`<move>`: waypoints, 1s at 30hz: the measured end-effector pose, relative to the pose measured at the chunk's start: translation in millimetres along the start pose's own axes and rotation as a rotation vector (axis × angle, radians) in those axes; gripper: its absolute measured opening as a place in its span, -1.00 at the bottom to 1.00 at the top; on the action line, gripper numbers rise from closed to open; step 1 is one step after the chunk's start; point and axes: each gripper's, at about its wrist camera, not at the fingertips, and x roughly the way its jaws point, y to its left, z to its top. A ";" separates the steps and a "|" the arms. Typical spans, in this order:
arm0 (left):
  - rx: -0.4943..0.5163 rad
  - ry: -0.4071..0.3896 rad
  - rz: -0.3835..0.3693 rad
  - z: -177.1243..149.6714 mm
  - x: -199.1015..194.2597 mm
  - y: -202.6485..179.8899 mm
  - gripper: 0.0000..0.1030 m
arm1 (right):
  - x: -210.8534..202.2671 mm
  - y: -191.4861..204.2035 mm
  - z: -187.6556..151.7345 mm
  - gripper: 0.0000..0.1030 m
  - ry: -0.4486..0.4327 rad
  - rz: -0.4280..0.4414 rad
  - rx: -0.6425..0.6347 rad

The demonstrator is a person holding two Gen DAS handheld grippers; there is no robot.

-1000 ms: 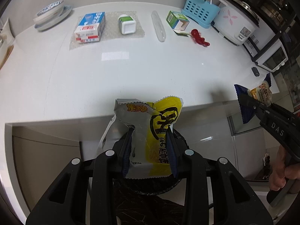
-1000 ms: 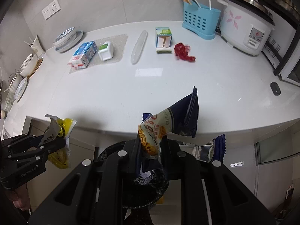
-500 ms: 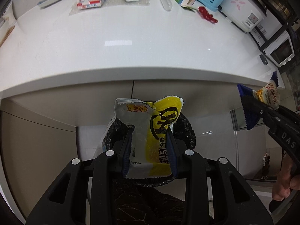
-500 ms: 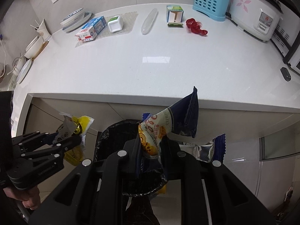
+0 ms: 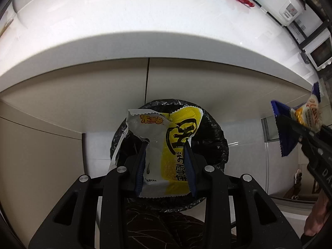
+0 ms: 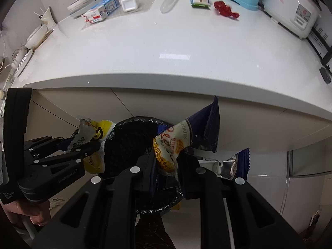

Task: Collect trash
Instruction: 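Carry the yellow bag and blue wrapper down over the trash bin, then open the left tool to drop the yellow bag into the bin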

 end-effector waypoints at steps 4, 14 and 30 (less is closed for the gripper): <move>0.018 0.004 0.009 0.1 10.4 -7.4 -0.37 | 8.1 -4.8 -4.1 -0.68 0.017 -0.002 0.015; 0.073 0.033 0.002 4.8 31.0 -25.4 -0.37 | 7.3 -26.0 -10.2 -0.68 0.044 -0.025 0.081; 0.079 0.004 -0.014 1.2 27.3 -22.8 0.32 | 11.5 -24.4 -10.7 -0.68 0.061 -0.046 0.111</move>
